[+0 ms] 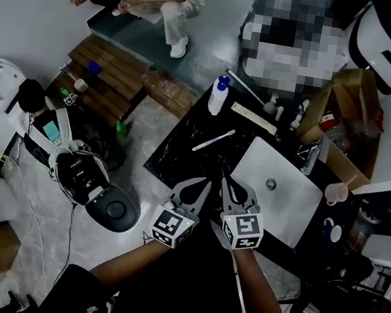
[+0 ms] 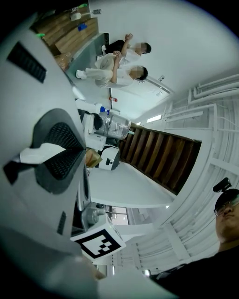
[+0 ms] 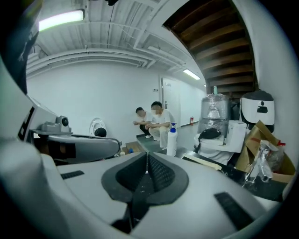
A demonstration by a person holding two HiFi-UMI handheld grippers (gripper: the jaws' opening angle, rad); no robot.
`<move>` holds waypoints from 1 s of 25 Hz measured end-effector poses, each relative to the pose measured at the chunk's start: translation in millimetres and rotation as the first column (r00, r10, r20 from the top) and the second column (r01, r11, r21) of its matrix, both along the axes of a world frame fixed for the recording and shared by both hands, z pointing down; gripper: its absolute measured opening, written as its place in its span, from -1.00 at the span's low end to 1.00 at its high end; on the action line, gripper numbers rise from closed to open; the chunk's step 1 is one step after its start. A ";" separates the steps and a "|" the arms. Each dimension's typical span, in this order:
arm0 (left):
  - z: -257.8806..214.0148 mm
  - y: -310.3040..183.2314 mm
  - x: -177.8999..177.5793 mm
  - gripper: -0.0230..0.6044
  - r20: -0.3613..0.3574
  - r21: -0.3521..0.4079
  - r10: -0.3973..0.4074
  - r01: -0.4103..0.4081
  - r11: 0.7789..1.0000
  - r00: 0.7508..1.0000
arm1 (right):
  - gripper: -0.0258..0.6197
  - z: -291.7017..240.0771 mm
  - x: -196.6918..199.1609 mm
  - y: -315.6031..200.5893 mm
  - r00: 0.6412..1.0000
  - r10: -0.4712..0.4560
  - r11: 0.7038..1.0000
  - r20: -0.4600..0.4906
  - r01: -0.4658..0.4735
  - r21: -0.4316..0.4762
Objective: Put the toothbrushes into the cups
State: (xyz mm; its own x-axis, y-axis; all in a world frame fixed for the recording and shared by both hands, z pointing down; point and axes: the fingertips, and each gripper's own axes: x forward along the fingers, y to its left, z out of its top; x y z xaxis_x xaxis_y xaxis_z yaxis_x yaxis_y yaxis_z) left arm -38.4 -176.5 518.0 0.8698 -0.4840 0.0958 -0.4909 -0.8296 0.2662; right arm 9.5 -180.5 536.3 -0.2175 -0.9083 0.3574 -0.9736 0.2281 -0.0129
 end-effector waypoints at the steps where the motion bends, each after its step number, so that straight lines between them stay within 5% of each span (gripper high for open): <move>1: 4.7 -5.1 1.7 -0.88 0.012 -0.007 -0.004 0.004 1.000 1.000 | -0.84 4.3 1.9 -6.8 1.000 -0.011 1.000 0.000 0.011 -0.010; 11: 33.3 -68.2 12.8 -0.88 0.078 -0.050 -0.056 0.060 0.997 0.995 | -0.84 50.3 17.3 -75.1 0.987 -0.158 0.977 -0.025 0.153 -0.148; 25: 67.2 -106.9 9.1 -0.88 0.120 -0.115 -0.089 0.103 0.988 0.989 | -0.71 129.0 15.3 -131.1 0.927 -0.369 0.878 -0.069 0.323 -0.353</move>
